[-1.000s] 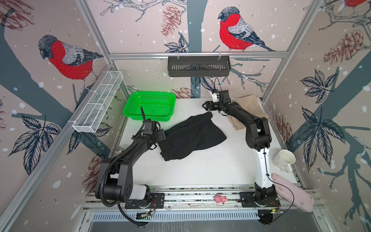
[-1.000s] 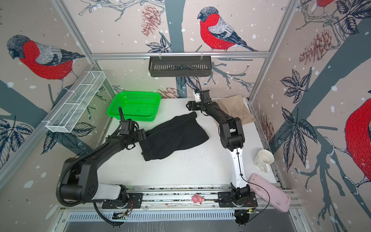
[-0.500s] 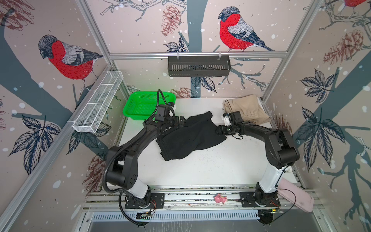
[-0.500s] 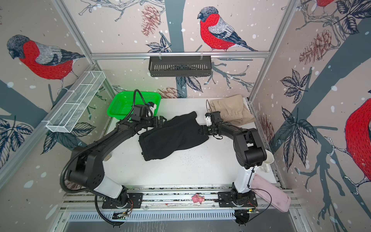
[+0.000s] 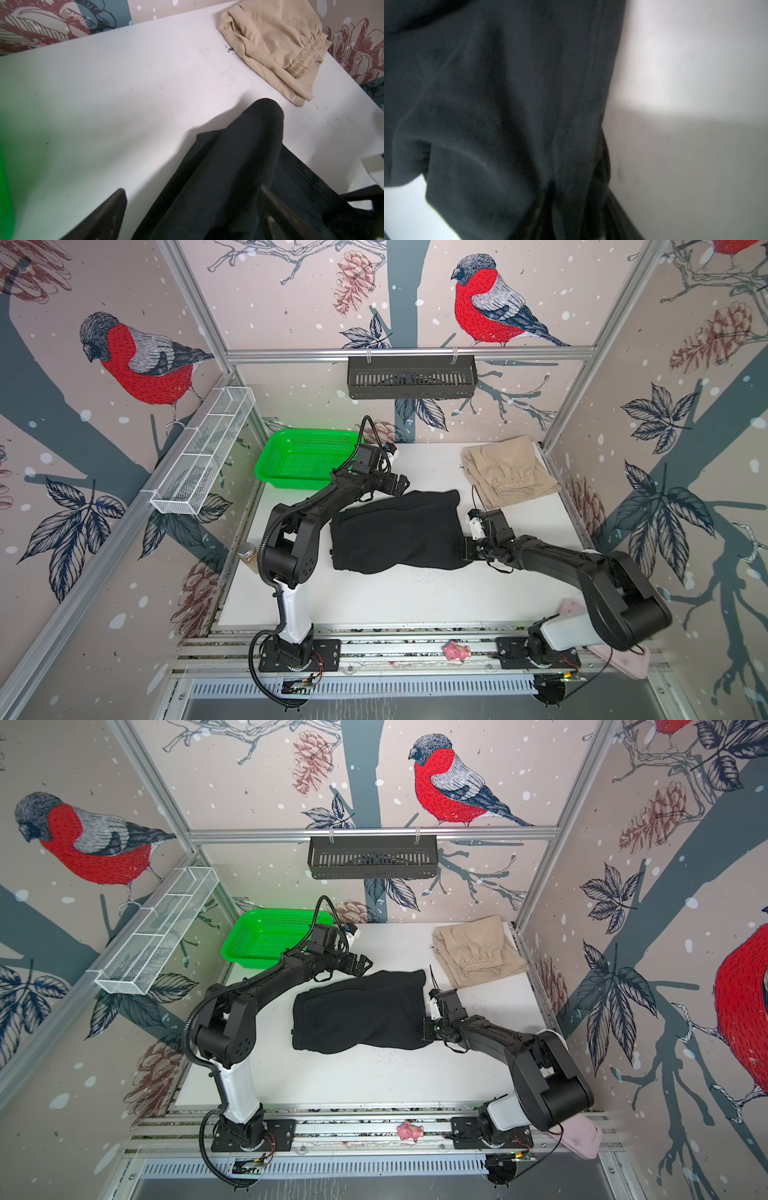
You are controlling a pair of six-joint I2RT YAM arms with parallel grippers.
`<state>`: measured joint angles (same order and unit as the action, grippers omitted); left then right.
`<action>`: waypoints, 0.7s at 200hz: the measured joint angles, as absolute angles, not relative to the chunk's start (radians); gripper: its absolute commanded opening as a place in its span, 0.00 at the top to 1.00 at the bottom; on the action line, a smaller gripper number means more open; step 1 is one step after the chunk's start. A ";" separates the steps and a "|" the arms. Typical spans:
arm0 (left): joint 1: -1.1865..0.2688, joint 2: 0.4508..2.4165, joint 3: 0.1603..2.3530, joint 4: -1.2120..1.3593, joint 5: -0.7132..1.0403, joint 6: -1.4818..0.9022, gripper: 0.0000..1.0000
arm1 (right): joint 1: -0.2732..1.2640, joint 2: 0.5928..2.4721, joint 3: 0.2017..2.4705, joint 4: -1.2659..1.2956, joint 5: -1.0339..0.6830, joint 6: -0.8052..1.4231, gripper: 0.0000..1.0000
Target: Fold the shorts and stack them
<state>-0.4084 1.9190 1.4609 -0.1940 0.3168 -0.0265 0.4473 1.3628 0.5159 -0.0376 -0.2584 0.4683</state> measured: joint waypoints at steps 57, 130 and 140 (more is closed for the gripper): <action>-0.393 1.740 1.428 -0.326 0.192 -0.114 0.03 | 0.350 1.105 0.561 -0.170 -0.095 0.561 0.21; -0.310 1.375 0.844 -0.202 0.102 -0.309 0.28 | 0.268 1.753 1.128 -0.094 -0.189 0.308 0.29; -0.297 1.356 0.797 -0.176 0.101 -0.323 0.31 | 0.265 1.829 1.193 -0.109 -0.204 0.282 0.30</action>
<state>-0.2966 1.3563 0.7971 -0.1757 0.1013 -0.3225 0.2646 1.8286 1.1927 -0.1093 -0.2035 0.2821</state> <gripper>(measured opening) 0.716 0.710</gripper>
